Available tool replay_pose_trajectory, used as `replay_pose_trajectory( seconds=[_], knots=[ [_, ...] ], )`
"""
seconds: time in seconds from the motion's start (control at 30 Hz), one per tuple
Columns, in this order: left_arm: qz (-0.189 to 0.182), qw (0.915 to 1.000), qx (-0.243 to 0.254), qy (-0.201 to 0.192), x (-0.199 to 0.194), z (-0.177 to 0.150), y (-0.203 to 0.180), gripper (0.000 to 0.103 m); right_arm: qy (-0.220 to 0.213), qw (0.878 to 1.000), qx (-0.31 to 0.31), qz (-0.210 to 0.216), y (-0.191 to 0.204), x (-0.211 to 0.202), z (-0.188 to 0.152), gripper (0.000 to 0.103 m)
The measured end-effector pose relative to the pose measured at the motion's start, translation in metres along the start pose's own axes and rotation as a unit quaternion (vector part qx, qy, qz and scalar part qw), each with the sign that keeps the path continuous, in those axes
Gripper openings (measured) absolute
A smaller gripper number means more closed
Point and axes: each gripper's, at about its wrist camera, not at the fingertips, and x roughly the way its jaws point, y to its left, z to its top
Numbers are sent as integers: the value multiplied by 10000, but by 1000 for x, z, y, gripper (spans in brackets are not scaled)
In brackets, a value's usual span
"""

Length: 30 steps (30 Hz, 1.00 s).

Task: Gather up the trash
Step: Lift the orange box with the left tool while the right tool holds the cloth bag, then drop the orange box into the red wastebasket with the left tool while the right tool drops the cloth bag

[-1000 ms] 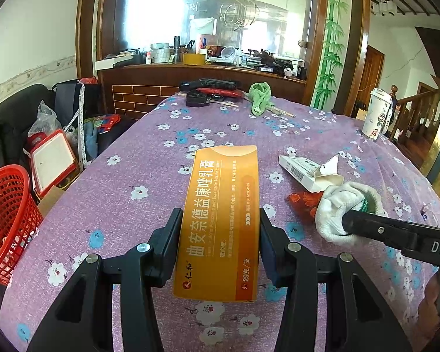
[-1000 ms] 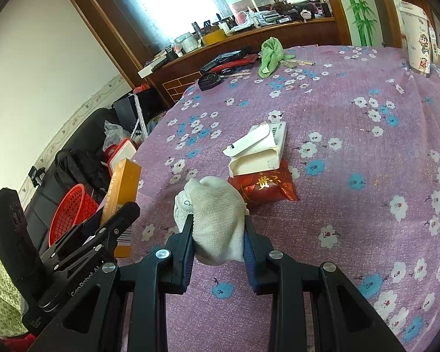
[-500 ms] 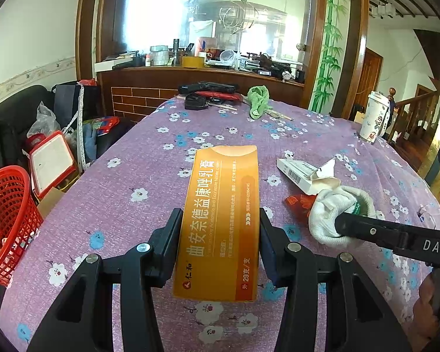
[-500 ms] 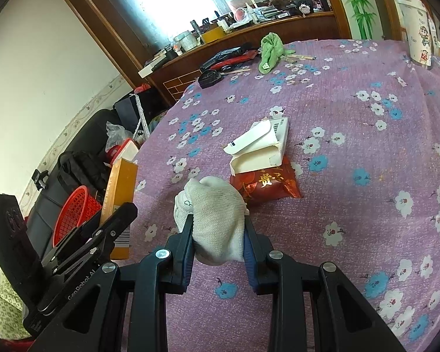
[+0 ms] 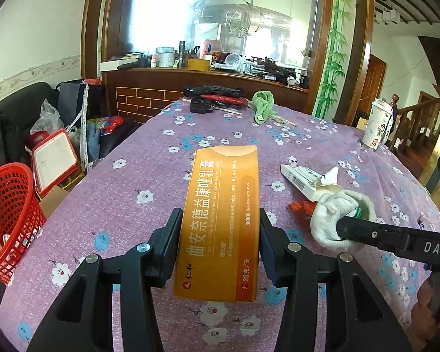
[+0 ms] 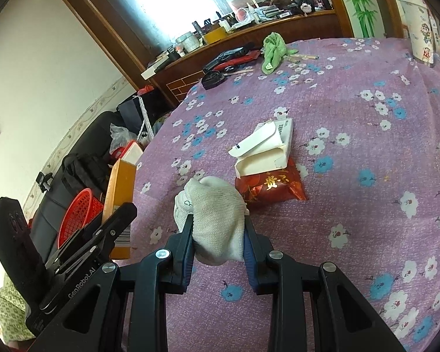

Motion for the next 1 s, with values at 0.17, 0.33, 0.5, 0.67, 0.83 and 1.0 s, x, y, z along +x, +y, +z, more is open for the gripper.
replay_pose_trajectory(
  seconds=[0.17, 0.33, 0.5, 0.67, 0.83, 1.0],
  knots=[
    [-18, 10000, 14, -16, 0, 0, -1, 47, -66, 9999, -3, -149, -2, -3, 1, 32],
    [-97, 9999, -21, 48, -1, 0, 0, 47, -44, 9998, -1, -174, 2, -3, 1, 32],
    [-298, 9994, -45, 196, -12, 0, 3, 47, -47, 9997, 19, -228, 13, -11, -1, 32],
    [-408, 9990, -37, 159, -34, 1, 16, 47, -45, 9996, 172, -221, 23, -25, -12, 32],
    [-490, 9984, -140, 247, -50, -2, 42, 47, -93, 9996, 158, -196, 50, -35, -19, 32],
    [-387, 9986, -312, 177, -67, -1, 78, 47, -46, 10000, -33, -44, 90, -23, -19, 32]
  ],
)
